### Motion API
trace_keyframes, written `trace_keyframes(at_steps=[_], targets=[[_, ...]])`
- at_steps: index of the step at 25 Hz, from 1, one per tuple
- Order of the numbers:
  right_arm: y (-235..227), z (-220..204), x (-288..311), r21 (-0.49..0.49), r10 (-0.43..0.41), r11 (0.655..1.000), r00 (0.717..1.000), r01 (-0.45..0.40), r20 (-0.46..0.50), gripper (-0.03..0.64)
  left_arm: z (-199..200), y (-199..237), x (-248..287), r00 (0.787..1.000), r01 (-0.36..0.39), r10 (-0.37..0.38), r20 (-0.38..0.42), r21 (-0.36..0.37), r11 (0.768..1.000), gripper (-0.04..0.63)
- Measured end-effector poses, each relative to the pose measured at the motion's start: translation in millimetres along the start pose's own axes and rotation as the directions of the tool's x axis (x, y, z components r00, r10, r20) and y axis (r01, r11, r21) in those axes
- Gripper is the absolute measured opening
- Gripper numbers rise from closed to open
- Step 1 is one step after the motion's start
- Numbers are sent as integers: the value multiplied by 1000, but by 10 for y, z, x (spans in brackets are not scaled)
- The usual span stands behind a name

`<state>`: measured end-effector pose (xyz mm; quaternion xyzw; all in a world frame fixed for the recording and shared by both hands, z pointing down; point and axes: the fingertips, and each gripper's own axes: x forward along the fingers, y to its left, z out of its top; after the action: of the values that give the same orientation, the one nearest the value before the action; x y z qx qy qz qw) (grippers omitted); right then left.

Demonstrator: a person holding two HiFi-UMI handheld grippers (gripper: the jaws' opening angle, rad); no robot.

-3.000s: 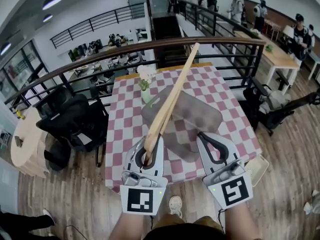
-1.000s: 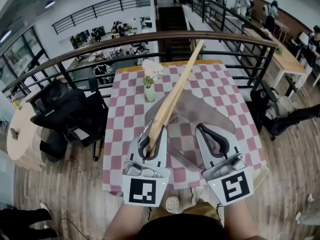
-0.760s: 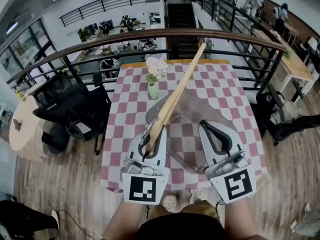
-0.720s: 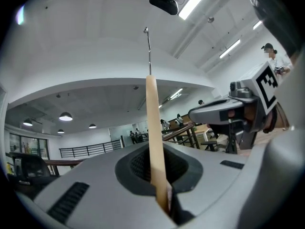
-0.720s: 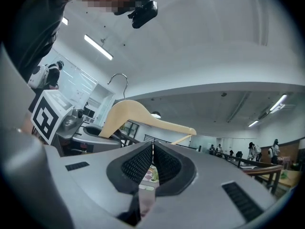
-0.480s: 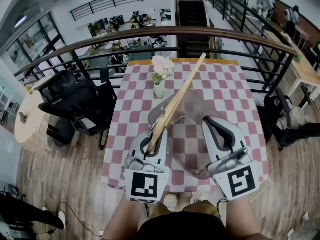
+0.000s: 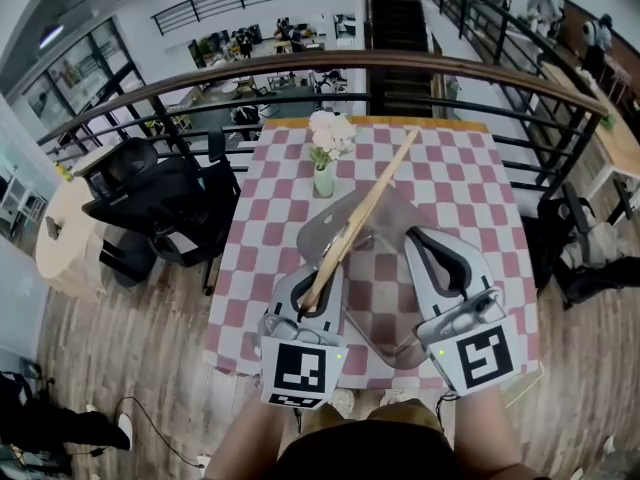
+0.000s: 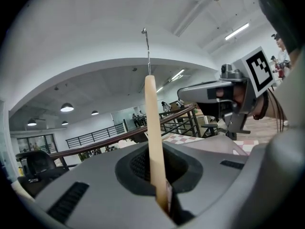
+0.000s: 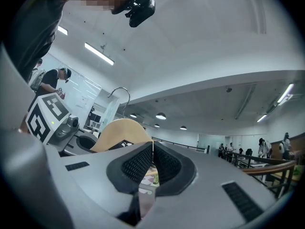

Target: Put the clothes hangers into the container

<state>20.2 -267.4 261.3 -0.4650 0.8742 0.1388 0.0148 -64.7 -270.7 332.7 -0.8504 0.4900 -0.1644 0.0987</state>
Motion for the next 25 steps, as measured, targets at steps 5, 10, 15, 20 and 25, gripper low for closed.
trace_keyframes(at_steps=[5, 10, 15, 20, 25], targets=[[-13, 7, 67, 9, 11, 1000, 1000, -11, 9, 34, -125, 20, 21, 998, -1, 1, -59, 2, 1000, 9], [16, -15, 150, 13, 30, 999, 999, -30, 14, 34, -320, 62, 47, 990, 1, -1, -142, 0, 1000, 9], [35, -76, 209, 22, 40, 999, 999, -40, 5, 34, -469, 78, 99, 979, 23, -25, -202, -14, 1000, 9], [26, -125, 249, 23, 49, 999, 999, -49, -2, 34, -665, 40, 161, 952, 53, -59, -300, -25, 998, 9], [25, -169, 266, 22, 55, 998, 998, -55, -16, 34, -753, 9, 205, 938, 67, -76, -339, -37, 997, 9]])
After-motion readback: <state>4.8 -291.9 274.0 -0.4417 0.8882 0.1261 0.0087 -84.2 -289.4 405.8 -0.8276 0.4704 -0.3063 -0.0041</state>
